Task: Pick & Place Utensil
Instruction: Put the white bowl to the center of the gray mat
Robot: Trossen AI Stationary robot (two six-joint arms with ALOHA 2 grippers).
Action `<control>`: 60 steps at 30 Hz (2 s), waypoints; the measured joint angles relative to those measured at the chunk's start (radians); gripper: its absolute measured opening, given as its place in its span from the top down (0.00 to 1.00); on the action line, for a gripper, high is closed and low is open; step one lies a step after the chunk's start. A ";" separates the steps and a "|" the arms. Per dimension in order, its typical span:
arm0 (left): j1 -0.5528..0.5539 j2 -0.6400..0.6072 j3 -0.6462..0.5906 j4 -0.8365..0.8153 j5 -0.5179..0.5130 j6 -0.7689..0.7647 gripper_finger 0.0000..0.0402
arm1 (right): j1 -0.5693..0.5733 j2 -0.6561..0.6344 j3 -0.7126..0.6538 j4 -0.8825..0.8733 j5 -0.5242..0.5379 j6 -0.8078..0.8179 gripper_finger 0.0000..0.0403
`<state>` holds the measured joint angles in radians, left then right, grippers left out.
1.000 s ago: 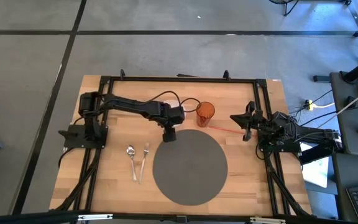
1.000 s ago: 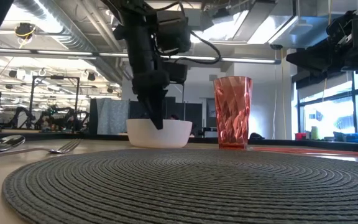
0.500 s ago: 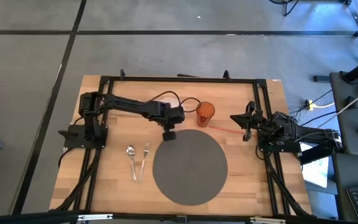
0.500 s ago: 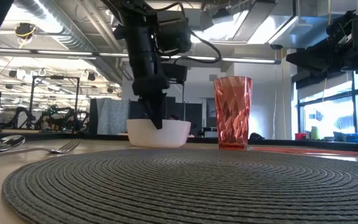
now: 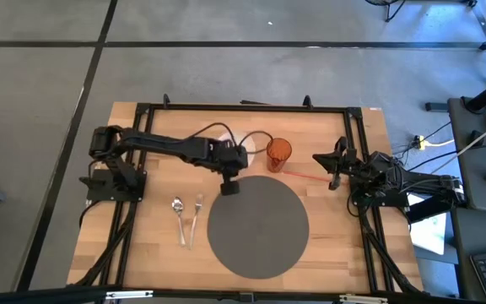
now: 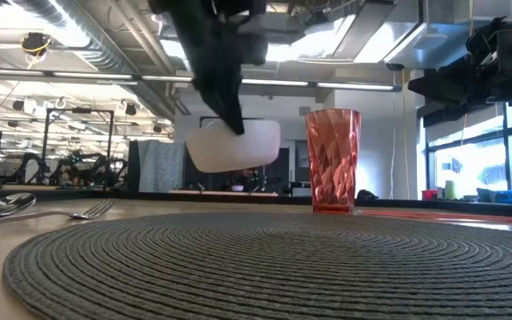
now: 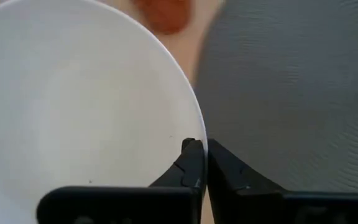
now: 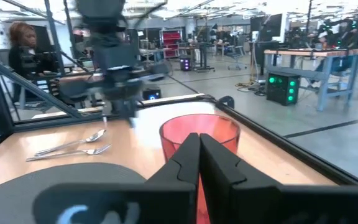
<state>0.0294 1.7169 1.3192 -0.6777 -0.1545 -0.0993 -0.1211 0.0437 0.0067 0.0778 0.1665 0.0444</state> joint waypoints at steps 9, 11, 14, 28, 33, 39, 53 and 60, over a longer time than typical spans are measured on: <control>-0.167 0.020 0.006 0.047 0.000 -0.099 0.99 | 0.000 0.000 0.000 -0.001 0.000 0.003 0.97; -0.210 0.029 0.007 0.093 0.009 -0.099 0.99 | 0.000 0.000 0.000 -0.001 -0.001 0.003 0.97; -0.263 0.055 0.013 0.148 0.019 -0.111 0.99 | 0.000 0.000 0.000 -0.001 0.000 0.002 0.97; -0.333 0.387 0.382 0.009 0.041 -0.034 0.99 | 0.000 0.000 0.000 0.000 0.051 0.008 0.97; -0.348 0.444 0.485 -0.048 0.096 0.006 0.99 | 0.000 0.000 0.000 -0.003 0.051 0.007 0.97; -0.377 0.448 0.490 -0.066 0.115 -0.022 0.99 | 0.000 0.000 0.000 -0.009 0.051 0.000 0.97; -0.395 0.489 0.490 -0.054 0.181 -0.081 0.96 | 0.000 0.000 0.000 -0.025 0.040 0.031 0.97; -0.394 0.482 0.490 -0.054 0.188 -0.145 0.82 | 0.000 0.000 0.000 -0.027 0.022 0.050 0.97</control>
<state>-0.3649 2.1986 1.8095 -0.7316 0.0336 -0.2445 -0.1211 0.0441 0.0067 0.0509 0.1883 0.0943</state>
